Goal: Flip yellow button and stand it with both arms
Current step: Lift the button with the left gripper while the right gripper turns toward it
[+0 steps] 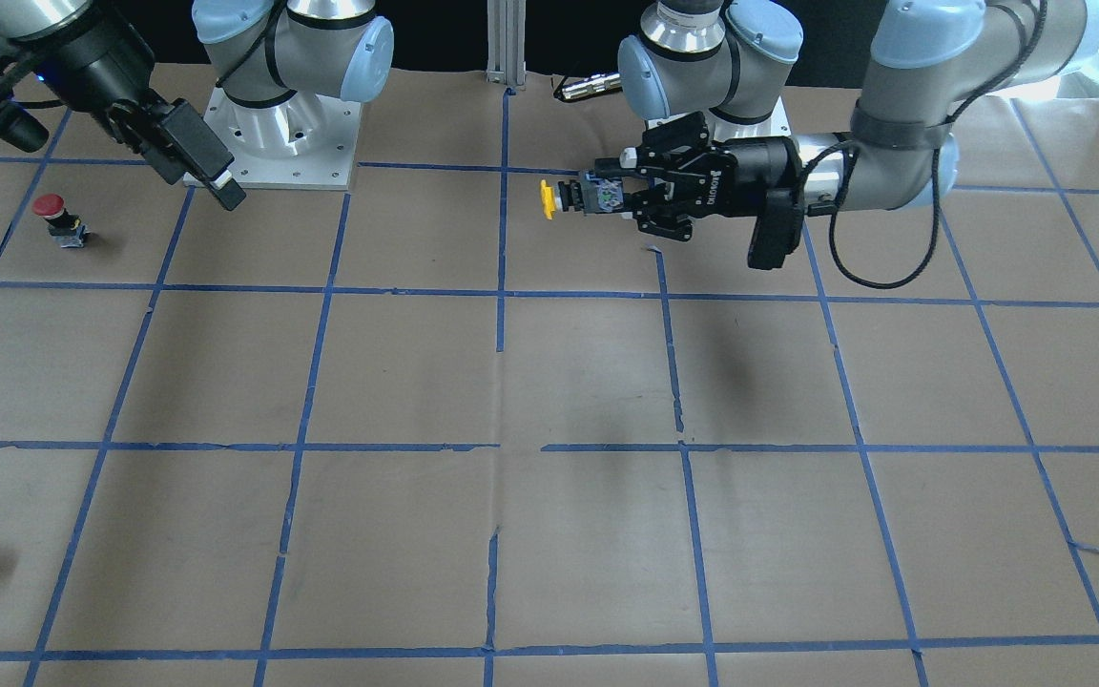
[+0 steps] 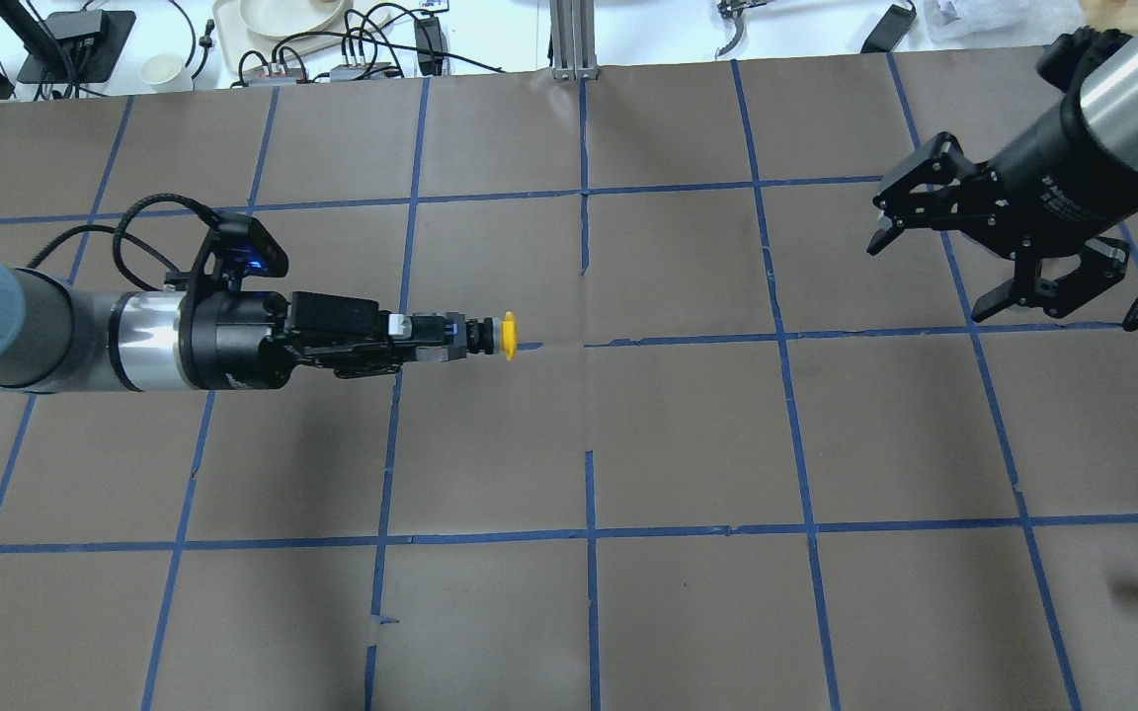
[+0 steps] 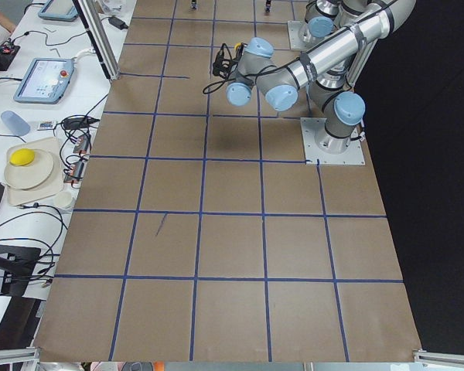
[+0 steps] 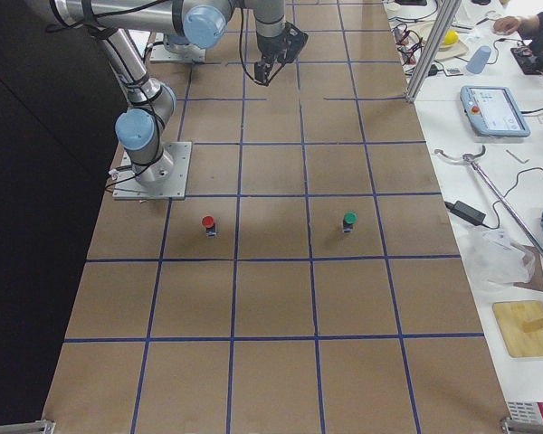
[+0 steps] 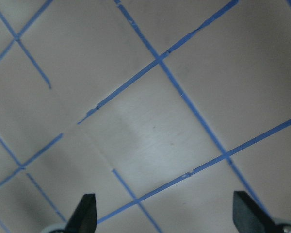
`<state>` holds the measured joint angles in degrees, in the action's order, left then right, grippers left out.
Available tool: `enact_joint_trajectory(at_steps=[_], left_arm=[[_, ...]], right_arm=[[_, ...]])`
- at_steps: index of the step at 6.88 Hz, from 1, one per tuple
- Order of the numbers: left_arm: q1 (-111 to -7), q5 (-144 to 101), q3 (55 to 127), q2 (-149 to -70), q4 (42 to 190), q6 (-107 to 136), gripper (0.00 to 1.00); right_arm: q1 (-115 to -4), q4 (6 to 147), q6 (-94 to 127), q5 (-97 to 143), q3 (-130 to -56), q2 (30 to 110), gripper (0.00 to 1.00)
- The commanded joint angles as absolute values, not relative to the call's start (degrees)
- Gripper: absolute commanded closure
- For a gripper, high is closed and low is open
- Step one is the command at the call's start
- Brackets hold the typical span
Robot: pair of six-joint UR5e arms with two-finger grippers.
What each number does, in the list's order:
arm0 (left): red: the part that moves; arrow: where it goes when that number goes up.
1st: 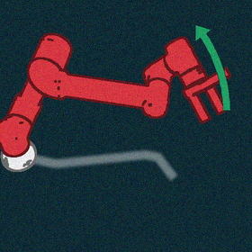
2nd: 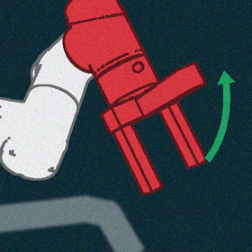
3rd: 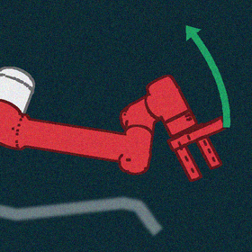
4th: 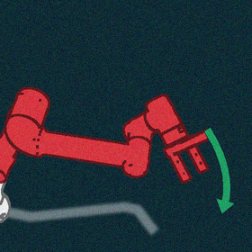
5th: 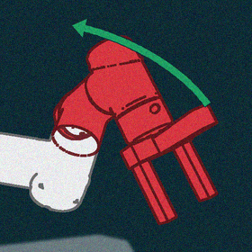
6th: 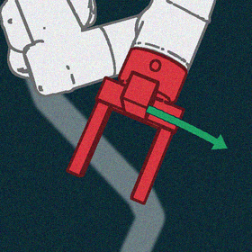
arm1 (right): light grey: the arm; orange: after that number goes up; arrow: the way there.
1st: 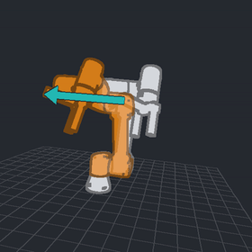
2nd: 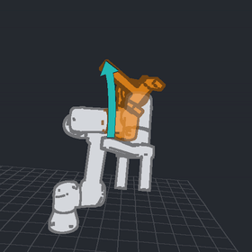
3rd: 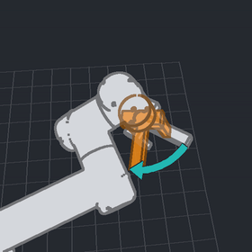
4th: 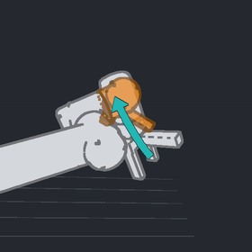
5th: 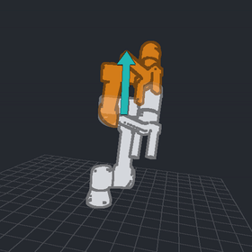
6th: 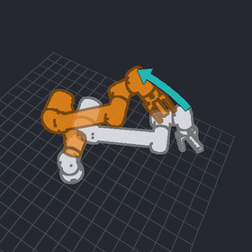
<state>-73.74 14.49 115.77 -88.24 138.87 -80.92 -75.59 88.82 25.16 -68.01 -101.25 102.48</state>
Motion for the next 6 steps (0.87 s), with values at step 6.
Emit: enact_joint_trajectory(at_steps=[6], left_arm=[[-88.9,-7.7,118.6,-86.8,140.7,-80.9,0.74]], right_arm=[[-76.3,87.9,43.9,-39.6,-114.8,108.4,0.0]])
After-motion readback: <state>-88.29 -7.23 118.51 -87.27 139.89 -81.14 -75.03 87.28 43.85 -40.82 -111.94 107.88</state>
